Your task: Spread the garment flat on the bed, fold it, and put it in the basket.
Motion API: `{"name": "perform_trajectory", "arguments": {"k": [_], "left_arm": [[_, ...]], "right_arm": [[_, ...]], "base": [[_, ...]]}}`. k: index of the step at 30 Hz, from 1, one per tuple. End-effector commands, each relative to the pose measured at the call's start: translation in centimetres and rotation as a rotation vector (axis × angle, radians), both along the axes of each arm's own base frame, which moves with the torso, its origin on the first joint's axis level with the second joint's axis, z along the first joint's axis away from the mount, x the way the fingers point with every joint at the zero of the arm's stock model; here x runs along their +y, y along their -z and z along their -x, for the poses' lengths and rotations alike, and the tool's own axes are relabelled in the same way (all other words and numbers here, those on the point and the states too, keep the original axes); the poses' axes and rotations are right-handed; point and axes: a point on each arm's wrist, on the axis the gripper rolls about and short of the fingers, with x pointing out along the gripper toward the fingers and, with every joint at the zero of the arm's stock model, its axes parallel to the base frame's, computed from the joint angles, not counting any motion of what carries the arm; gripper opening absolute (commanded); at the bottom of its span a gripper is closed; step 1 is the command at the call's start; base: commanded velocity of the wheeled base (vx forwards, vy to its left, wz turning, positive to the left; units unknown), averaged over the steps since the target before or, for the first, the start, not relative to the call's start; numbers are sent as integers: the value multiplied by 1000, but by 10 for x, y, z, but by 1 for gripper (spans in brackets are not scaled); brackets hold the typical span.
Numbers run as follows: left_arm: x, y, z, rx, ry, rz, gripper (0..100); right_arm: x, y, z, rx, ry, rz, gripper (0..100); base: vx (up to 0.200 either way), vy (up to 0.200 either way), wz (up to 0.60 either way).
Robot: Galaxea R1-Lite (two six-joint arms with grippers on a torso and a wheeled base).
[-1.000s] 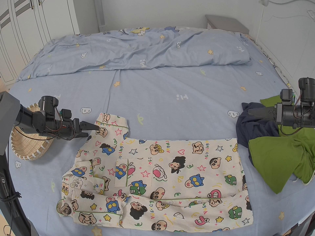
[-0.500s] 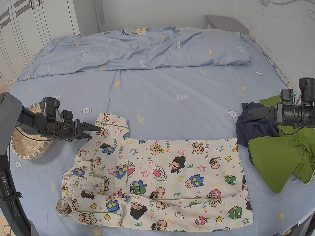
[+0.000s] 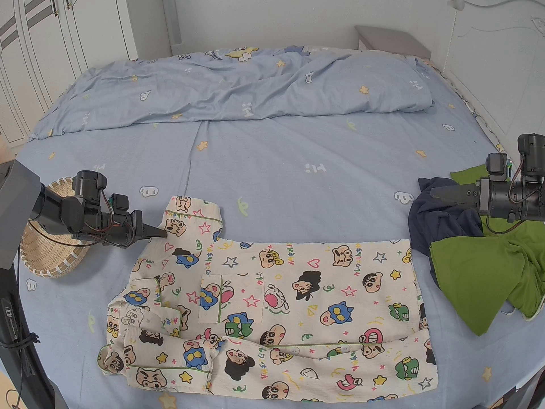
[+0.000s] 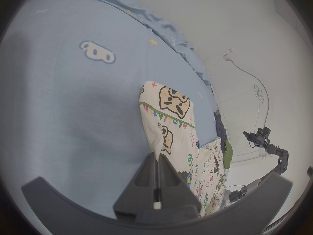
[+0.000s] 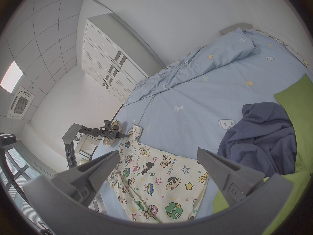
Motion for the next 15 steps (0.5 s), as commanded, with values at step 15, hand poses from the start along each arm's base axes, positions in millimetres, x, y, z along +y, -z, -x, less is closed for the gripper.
{"name": "perform_trajectory", "arguments": {"k": [15], "left_arm": [[0, -14, 6, -33, 0, -4, 0]], "right_arm": [[-3, 63, -45, 159, 8, 41, 100]], "base": [[0, 0, 0]]}}
